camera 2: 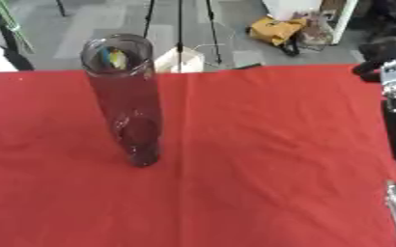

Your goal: Arrange flowers into the vase.

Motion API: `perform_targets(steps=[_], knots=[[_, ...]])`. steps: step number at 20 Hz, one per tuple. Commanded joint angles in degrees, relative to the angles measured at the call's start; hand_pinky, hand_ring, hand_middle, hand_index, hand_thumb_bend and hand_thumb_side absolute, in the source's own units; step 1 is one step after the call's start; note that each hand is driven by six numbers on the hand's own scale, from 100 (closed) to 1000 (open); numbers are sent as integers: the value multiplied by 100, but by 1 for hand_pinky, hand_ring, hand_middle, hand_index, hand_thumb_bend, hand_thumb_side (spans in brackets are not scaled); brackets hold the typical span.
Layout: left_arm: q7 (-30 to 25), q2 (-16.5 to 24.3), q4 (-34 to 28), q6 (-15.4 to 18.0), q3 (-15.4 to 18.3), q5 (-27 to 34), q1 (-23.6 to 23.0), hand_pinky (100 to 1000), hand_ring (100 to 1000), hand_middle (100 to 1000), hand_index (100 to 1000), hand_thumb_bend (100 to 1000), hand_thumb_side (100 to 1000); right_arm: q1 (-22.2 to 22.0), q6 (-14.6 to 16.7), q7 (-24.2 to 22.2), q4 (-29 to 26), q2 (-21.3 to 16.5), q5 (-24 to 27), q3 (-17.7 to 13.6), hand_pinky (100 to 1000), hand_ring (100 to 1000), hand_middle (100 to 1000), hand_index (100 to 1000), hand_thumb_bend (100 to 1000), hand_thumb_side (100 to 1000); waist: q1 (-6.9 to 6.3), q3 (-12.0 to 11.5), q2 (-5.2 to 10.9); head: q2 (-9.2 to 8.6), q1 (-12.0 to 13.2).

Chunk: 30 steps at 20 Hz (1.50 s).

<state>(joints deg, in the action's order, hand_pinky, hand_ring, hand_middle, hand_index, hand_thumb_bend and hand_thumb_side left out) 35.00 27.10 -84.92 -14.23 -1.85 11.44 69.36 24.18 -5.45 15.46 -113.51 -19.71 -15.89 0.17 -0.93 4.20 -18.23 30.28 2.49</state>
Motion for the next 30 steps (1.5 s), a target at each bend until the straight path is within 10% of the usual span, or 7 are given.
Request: perform_targets(steps=[1, 18, 30], knots=[[204, 50, -50, 63, 37, 279, 222, 100, 100, 100, 100, 219, 734, 37, 8, -39, -108, -102, 36, 5, 686, 794, 513, 728, 100, 1000, -6, 4, 175, 54, 33], [985, -126, -318, 543, -234, 2160, 570, 100, 100, 100, 100, 249, 728, 12, 31, -123, -108, -22, 72, 76, 685, 794, 512, 729, 100, 1000, -81, 94, 286, 52, 237], [882, -214, -466, 437, -508, 2109, 440, 100, 100, 100, 100, 224, 732, 49, 36, -123, -108, -11, 92, 74, 684, 795, 511, 730, 100, 1000, -75, 142, 237, 87, 186]])
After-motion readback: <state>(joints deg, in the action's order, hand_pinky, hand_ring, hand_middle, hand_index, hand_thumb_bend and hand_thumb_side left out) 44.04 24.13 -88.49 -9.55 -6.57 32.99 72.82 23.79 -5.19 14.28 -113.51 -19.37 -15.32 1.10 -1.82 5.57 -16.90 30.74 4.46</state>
